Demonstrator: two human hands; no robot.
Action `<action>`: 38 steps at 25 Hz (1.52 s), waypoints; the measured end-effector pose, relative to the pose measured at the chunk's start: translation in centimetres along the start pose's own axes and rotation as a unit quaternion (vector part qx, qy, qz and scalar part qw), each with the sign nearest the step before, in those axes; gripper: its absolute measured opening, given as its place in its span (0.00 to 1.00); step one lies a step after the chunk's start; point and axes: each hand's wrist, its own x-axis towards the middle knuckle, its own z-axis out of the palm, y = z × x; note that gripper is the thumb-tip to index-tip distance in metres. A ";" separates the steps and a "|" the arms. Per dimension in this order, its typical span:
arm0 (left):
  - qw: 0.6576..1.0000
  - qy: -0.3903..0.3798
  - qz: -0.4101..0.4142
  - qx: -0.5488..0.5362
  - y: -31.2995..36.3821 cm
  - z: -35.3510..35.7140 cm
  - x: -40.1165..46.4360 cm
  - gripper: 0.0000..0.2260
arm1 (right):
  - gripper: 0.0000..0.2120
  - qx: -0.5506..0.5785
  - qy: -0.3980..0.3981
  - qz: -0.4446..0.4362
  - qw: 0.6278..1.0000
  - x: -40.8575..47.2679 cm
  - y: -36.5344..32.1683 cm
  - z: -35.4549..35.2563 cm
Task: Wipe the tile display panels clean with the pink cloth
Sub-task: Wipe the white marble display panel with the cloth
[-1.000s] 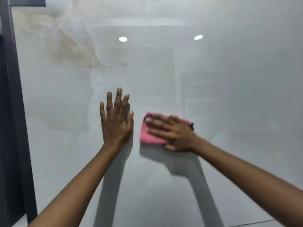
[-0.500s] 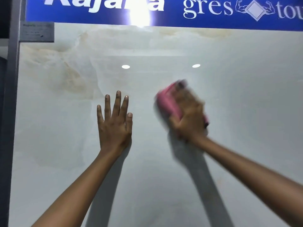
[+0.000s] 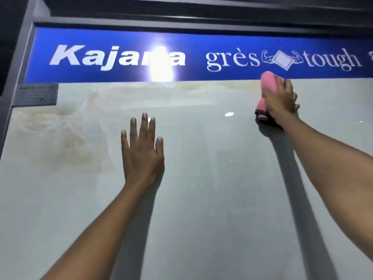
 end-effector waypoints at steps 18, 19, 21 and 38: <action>0.999 -0.012 -0.045 0.021 0.1 0.2 -0.6 0.32 | 0.28 -0.049 -0.018 -0.136 0.989 4.1 2.7 0.7; 0.998 -0.026 -0.055 0.020 0.3 0.0 -0.8 0.32 | 0.31 -0.028 -0.047 -0.175 0.983 1.0 2.9 1.0; 0.996 -0.050 -0.068 0.005 1.5 -0.3 -2.1 0.32 | 0.37 0.004 -0.136 -0.337 0.932 -7.6 4.3 1.5; 0.991 -0.080 0.091 0.049 10.2 3.0 -9.7 0.26 | 0.32 0.023 -0.124 -0.421 0.898 -15.0 13.8 -0.9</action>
